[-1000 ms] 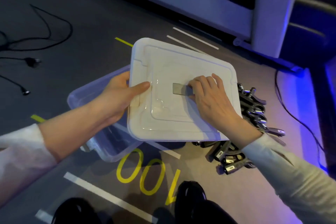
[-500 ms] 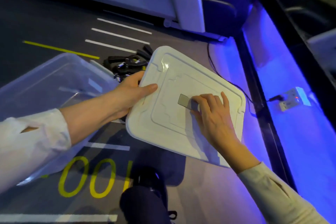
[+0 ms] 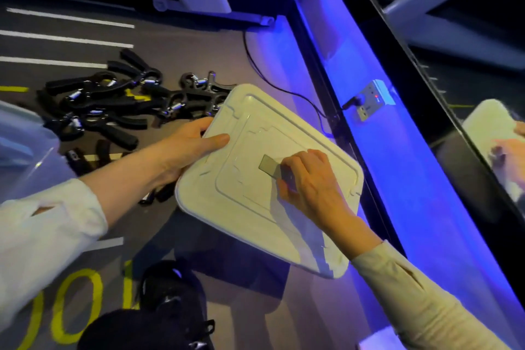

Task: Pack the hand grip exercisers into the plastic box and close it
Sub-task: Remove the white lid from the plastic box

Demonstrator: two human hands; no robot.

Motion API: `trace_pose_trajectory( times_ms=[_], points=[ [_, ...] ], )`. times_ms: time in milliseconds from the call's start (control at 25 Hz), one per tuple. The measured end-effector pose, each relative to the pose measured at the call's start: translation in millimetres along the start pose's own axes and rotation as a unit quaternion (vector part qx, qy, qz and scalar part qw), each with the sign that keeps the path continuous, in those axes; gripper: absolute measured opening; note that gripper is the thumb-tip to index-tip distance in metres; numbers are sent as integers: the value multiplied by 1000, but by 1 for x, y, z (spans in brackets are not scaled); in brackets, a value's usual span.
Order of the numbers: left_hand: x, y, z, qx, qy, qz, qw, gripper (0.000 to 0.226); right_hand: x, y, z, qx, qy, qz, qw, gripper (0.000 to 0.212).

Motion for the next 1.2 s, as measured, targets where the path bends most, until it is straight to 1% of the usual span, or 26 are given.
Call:
trace_pose_trajectory(
  times_ms=[200, 280, 360, 400, 520, 560, 600, 680, 760, 840, 920, 1000, 1040, 1120, 1160, 1200],
  points=[
    [-28, -27, 25, 60, -14, 27, 998, 27, -25, 14, -43, -78, -42, 73, 993, 22],
    [-35, -41, 30, 61, 6, 37, 997, 28, -36, 17, -57, -102, -75, 87, 988, 23],
    [-43, -55, 35, 56, 36, 22, 998, 28, -44, 18, -67, -119, -108, 97, 982, 30],
    [-48, -61, 37, 55, 51, 10, 997, 25, -46, 16, -73, -127, -132, 114, 976, 39],
    [-58, -75, 43, 62, 78, -24, 995, 20, -51, -2, -92, -124, -252, 185, 942, 90],
    [-59, -79, 46, 69, 82, -39, 993, 21, -55, -11, -99, -116, -278, 186, 935, 101],
    [-61, -82, 48, 76, 82, -55, 992, 24, -60, -19, -105, -111, -287, 173, 936, 108],
    [-66, -85, 53, 85, 72, -80, 991, 26, -70, -30, -118, -120, -268, 112, 949, 118],
    [-74, -83, 57, 90, 53, -90, 990, 27, -71, -30, -129, -175, -238, 78, 952, 130],
    [-80, -82, 60, 93, 30, -101, 990, 29, -68, -24, -137, -224, -211, 82, 948, 129],
    [-85, -80, 58, 92, -11, -127, 987, 32, -67, -16, -143, -261, -194, 71, 943, 124],
    [-90, -79, 54, 90, -49, -116, 988, 37, -62, -12, -140, -305, -177, 74, 933, 112],
    [-92, -78, 52, 97, -57, -93, 989, 42, -55, -11, -136, -334, -179, 90, 921, 102],
    [-91, -80, 46, 122, -61, -21, 990, 55, -51, -9, -136, -411, -244, 149, 866, 82],
    [-90, -82, 43, 123, -61, 36, 990, 58, -53, -10, -138, -447, -246, 136, 849, 79],
    [-87, -86, 41, 107, -65, 127, 984, 60, -56, -10, -139, -474, -236, 98, 843, 78]
  ],
)
Point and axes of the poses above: each hand's wrist, its own z-axis towards the middle knuckle, its own x-axis out of the back of the hand, y = z × x, the point moved 1 cm from there along z, towards the middle knuckle, and after that the axes turned 7 degrees about -y, right-handed, at the moved point
